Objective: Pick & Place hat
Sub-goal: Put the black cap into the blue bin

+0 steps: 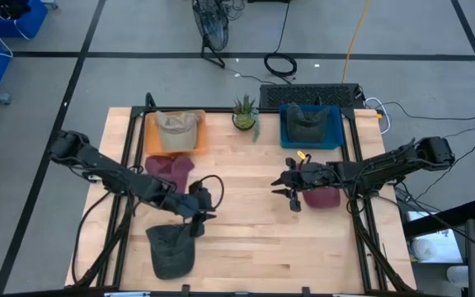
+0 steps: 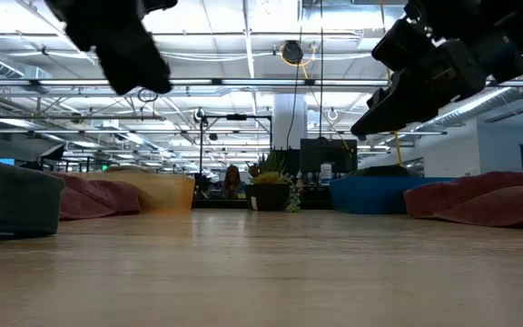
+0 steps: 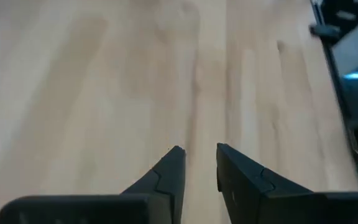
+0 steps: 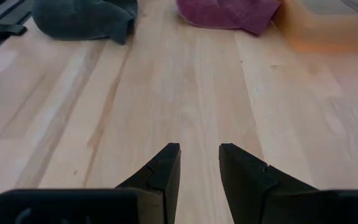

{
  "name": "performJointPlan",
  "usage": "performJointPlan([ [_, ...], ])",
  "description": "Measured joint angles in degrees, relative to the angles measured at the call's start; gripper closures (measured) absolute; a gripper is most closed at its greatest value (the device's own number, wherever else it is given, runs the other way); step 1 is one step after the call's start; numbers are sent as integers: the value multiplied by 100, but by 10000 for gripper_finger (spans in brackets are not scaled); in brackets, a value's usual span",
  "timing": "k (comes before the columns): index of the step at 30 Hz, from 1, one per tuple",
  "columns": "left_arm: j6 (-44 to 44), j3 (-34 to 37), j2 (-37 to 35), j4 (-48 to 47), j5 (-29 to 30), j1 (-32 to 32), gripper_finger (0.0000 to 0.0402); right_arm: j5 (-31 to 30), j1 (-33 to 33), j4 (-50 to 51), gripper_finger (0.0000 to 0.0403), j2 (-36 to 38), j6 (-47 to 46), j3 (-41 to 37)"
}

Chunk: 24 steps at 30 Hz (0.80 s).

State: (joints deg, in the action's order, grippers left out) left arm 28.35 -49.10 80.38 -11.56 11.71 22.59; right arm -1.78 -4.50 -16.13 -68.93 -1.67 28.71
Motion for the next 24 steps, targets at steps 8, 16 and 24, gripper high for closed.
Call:
performJointPlan([
  [8,868,0,-9,-885,-752,124,207,7,21,310,305,2,105,2],
  [16,2461,0,-27,-1538,-2556,436,122,9,19,1019,305,2,90,2],
  [24,3768,0,-27,-2104,-2985,1105,153,31,19,1105,305,2,87,2],
])
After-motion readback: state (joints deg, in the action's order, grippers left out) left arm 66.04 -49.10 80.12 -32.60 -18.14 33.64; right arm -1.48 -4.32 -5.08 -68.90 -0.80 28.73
